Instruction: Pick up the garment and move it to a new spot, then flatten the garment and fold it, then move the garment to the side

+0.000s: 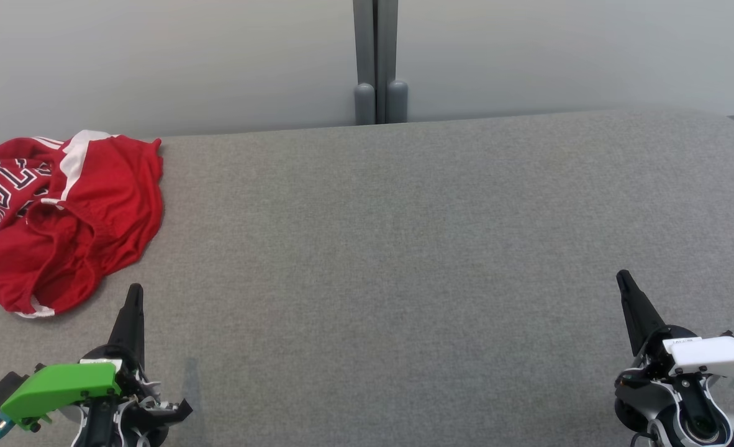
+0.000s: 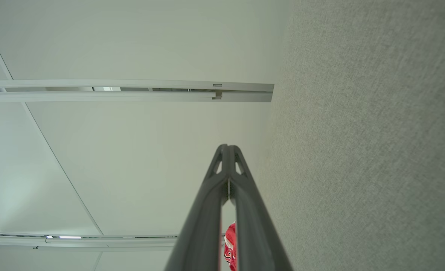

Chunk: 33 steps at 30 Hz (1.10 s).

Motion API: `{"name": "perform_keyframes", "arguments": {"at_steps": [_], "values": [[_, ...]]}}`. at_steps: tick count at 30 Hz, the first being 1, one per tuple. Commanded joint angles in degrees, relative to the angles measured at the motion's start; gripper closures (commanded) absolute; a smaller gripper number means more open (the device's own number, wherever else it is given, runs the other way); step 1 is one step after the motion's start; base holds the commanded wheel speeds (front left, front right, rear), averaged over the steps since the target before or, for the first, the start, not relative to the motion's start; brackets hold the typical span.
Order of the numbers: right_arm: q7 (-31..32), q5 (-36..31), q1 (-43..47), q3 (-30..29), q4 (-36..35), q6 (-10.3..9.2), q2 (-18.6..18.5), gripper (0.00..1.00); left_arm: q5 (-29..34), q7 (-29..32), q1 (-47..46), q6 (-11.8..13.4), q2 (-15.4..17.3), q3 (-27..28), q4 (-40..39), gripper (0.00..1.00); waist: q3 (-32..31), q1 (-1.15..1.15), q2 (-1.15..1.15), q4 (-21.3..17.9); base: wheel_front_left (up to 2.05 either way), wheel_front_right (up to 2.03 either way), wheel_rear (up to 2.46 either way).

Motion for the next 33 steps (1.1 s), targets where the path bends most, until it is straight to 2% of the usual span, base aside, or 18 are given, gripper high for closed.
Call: {"name": "perform_keyframes", "arguments": {"at_steps": [1,2,3,8,20,28,33], "values": [[0.2,0.07,-0.41,-0.11,-0.17,0.0,-0.31,1.0,-0.23,0.14,-0.72,-0.2,0.4,0.09,-0.17,1.0,0.0,0.0,0.0,0.0,0.0,0.0,0.0],[0.2,0.07,-0.41,-0.11,-0.17,0.0,-0.31,1.0,-0.23,0.14,-0.72,-0.2,0.4,0.09,-0.17,1.0,0.0,0.0,0.0,0.0,0.0,0.0,0.0],[0.0,0.0,0.0,0.0,0.0,0.0,0.0,0.0,0.0,0.0,0.0,-0.01,0.0,0.0,0.0,0.0,0.0,0.0,0.0,0.0,0.0,0.0,0.0],[-0.2,-0.08,1.81,0.3,2.0,-0.02,0.64,0.0,0.07,-0.22,1.61,0.0,-0.45,-0.38,2.18,0.0,0.0,0.0,0.0,0.0,0.0,0.0,0.0],[-3.63,-3.78,2.74,1.32,1.29,-0.02,0.48,0.0,1.97,-3.64,2.62,-0.29,-0.33,-3.74,0.55,0.0,-0.01,0.0,0.0,-0.03,0.0,0.0,0.0],[-5.66,-11.13,2.98,0.89,-0.34,-0.02,0.39,0.0,4.27,-5.66,2.87,-0.46,-0.25,-5.23,-0.94,0.0,0.0,0.0,0.0,-0.03,0.0,0.0,0.0],[-6.86,-17.01,3.21,0.6,-1.85,-0.01,0.33,0.0,8.21,-6.86,2.83,-0.57,-0.2,-5.49,-1.62,0.0,0.02,0.0,0.0,-0.03,0.0,0.0,0.0]]}}
